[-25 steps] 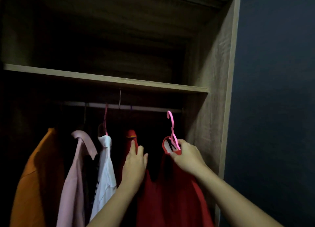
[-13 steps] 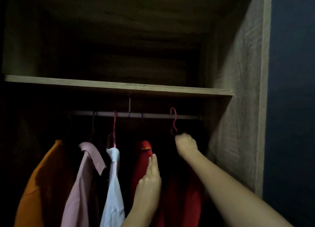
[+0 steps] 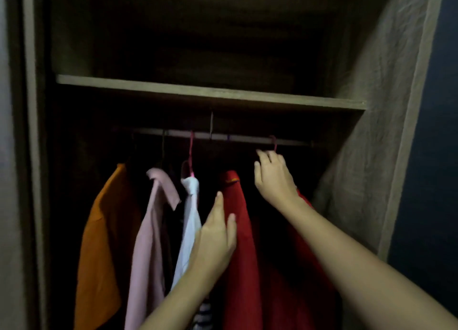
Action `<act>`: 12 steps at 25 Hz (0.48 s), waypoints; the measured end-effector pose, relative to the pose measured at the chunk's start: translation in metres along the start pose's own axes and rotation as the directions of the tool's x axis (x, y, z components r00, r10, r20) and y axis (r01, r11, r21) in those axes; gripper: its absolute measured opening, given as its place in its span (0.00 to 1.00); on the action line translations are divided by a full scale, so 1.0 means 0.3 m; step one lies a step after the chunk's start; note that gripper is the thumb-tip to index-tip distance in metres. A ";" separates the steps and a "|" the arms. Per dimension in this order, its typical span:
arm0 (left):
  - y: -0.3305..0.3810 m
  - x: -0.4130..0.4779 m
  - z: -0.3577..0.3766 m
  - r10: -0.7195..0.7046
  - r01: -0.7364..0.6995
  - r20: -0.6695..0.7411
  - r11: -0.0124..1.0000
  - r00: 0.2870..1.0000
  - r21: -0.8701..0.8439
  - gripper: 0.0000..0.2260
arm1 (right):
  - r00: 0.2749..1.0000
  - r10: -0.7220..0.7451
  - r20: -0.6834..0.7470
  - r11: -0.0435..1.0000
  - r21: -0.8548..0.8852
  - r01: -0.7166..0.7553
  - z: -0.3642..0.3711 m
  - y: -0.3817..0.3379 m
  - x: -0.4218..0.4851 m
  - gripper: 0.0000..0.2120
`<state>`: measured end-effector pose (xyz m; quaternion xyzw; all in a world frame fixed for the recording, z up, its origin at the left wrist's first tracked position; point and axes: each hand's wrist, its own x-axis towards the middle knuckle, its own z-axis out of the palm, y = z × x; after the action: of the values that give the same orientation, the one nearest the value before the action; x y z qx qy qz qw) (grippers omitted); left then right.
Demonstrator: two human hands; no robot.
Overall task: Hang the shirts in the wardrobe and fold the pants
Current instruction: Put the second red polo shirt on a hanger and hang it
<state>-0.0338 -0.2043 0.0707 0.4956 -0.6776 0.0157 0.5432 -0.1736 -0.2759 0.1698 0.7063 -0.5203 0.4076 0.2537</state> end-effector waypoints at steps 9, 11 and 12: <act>-0.300 -0.634 -0.620 -0.350 0.358 -0.073 0.914 0.934 0.192 0.25 | 0.911 -0.347 0.222 0.862 0.459 0.216 0.095 -0.688 -0.636 0.25; -0.399 -0.878 -0.769 -0.464 0.469 -0.086 0.843 0.882 0.263 0.26 | 0.836 -0.455 0.308 0.812 0.528 0.247 0.129 -0.899 -0.839 0.27; -0.442 -0.995 -0.834 -0.519 0.524 -0.102 0.800 0.849 0.292 0.26 | 0.791 -0.498 0.356 0.793 0.555 0.250 0.131 -0.994 -0.931 0.27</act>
<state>0.2137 0.0638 -0.1199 0.7411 -0.4996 -0.0245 0.4479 0.0842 -0.0608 -0.0664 0.9164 -0.2931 0.2723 0.0099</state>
